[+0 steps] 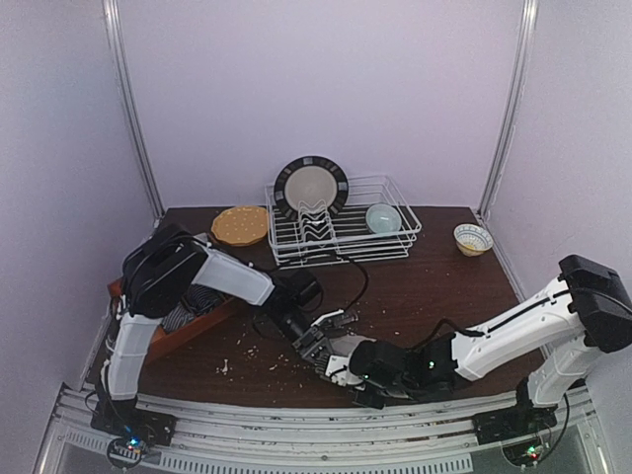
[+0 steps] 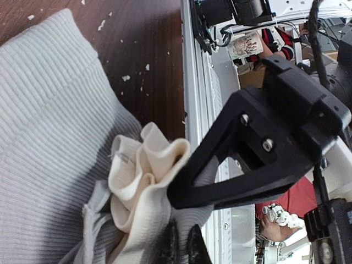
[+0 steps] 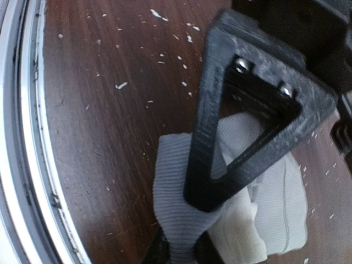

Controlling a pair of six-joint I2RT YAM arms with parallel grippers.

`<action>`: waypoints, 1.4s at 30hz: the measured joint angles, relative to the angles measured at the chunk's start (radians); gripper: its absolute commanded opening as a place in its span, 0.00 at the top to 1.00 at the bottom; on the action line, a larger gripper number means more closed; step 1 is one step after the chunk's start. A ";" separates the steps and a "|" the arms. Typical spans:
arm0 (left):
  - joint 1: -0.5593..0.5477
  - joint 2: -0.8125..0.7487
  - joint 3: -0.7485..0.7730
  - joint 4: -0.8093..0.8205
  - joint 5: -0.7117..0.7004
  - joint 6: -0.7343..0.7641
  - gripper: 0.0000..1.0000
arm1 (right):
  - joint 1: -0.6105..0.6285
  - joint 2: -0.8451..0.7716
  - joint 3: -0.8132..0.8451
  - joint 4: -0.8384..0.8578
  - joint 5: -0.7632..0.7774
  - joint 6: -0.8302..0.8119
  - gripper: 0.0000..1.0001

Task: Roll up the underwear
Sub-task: Roll the underwear at the center of the board.

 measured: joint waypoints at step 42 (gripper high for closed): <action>-0.289 -0.808 -0.739 0.816 -1.318 -0.049 0.02 | -0.433 0.055 -0.184 0.328 -1.089 0.595 1.00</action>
